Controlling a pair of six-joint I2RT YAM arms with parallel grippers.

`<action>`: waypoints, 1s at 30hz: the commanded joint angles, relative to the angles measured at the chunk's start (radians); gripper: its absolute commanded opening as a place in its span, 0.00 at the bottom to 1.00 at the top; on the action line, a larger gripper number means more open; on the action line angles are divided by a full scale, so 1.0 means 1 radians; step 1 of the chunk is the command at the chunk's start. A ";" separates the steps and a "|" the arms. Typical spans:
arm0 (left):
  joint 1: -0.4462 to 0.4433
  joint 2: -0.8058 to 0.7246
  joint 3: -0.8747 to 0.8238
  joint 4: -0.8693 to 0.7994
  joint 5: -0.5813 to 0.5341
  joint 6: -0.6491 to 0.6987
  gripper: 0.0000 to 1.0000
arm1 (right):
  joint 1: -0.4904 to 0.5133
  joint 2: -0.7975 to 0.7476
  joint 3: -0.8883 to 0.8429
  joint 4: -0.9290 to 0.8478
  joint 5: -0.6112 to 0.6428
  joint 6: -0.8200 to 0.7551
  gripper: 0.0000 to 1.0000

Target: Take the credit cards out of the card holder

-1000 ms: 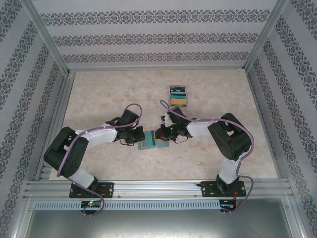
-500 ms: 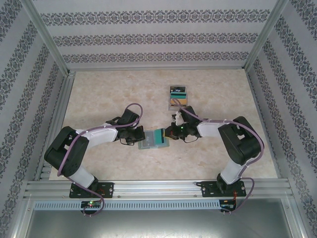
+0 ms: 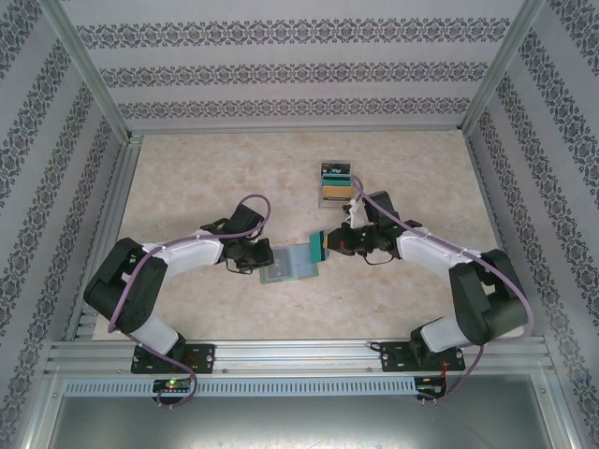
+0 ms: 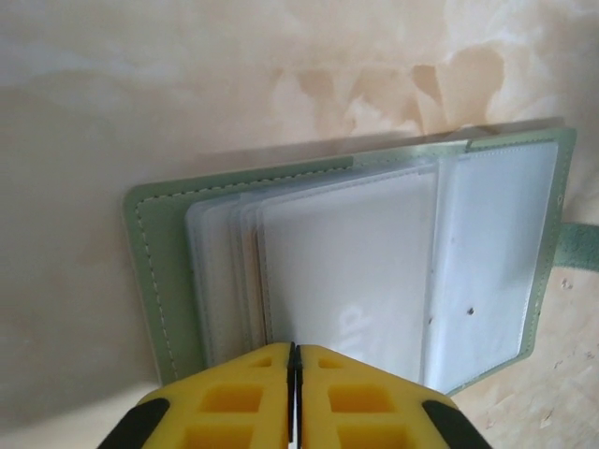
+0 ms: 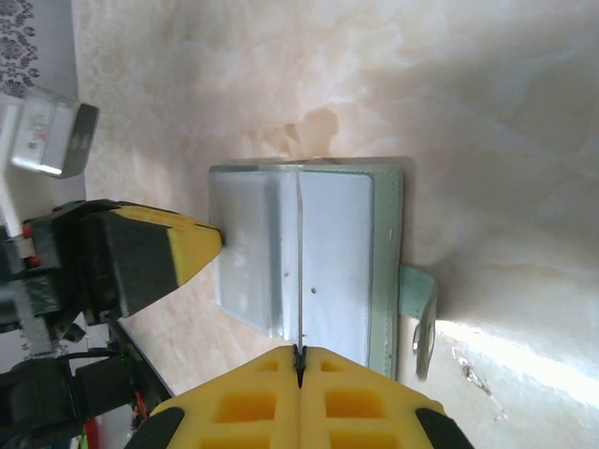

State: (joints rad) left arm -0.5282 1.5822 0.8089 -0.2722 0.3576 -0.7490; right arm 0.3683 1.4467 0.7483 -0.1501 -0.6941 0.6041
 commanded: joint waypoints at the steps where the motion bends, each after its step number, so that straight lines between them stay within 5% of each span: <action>1: 0.010 -0.061 0.059 -0.093 -0.021 0.028 0.22 | -0.006 -0.077 0.104 -0.145 0.040 -0.109 0.00; 12: 0.023 -0.232 0.153 -0.183 -0.054 0.042 0.91 | 0.010 -0.115 0.375 -0.378 0.306 -0.460 0.00; 17: 0.029 -0.334 0.155 -0.227 -0.097 0.058 1.00 | 0.056 -0.118 0.392 -0.321 0.445 -0.751 0.00; 30: 0.033 -0.542 0.078 -0.292 -0.174 0.072 1.00 | 0.104 0.144 0.626 -0.397 0.653 -1.339 0.00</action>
State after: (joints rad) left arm -0.5083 1.0695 0.9146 -0.5076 0.2188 -0.6945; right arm 0.4461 1.5486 1.3388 -0.5049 -0.1230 -0.5171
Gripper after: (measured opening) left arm 0.994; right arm 0.063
